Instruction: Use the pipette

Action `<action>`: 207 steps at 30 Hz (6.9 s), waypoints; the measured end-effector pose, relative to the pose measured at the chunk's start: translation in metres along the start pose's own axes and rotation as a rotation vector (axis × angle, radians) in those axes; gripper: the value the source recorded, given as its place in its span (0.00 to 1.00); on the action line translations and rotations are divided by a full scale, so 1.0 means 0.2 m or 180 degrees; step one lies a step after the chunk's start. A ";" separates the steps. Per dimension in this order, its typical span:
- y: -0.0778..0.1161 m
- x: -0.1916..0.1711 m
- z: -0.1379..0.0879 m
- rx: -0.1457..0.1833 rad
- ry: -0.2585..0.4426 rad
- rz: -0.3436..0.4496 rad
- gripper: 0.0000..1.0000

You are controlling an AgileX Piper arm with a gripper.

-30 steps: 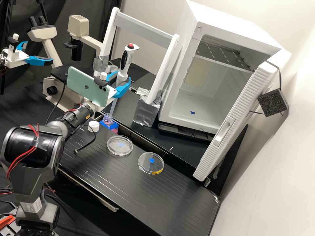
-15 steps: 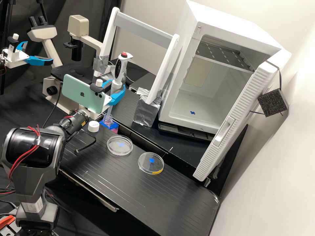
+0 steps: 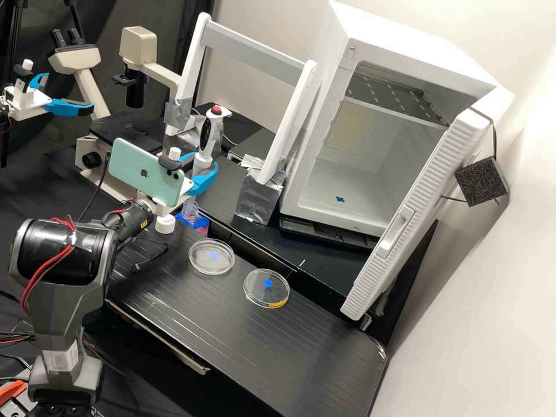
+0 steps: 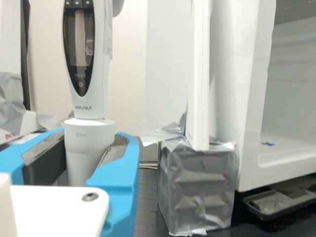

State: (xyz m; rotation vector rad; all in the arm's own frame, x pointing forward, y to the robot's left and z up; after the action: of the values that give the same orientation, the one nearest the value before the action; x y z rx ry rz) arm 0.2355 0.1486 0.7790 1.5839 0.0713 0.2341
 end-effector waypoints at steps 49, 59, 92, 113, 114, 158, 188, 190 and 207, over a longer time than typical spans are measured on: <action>0.43 -0.16 -0.17 0.0067 0.0840 0.0694 0.00; 0.52 -0.28 -0.01 -0.0050 0.0905 0.0650 0.00; 0.60 -0.48 0.23 0.0012 0.0690 0.0690 0.00; 0.64 -0.37 0.06 0.0065 0.1071 0.0415 0.00; 0.65 -0.34 0.02 0.0053 0.1155 0.0380 0.00; 0.74 0.71 -0.52 -0.0460 0.0305 -0.0612 0.00; 0.64 0.70 -0.56 0.0189 0.0275 -0.1518 0.00; 0.64 0.70 -0.55 0.0163 0.0278 -0.1522 0.00; 0.85 0.64 -0.59 0.0291 0.0508 -0.1120 0.00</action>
State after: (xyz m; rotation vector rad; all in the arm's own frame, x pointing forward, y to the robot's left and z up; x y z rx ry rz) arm 0.3198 0.2830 0.9616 1.6113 0.4860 0.0815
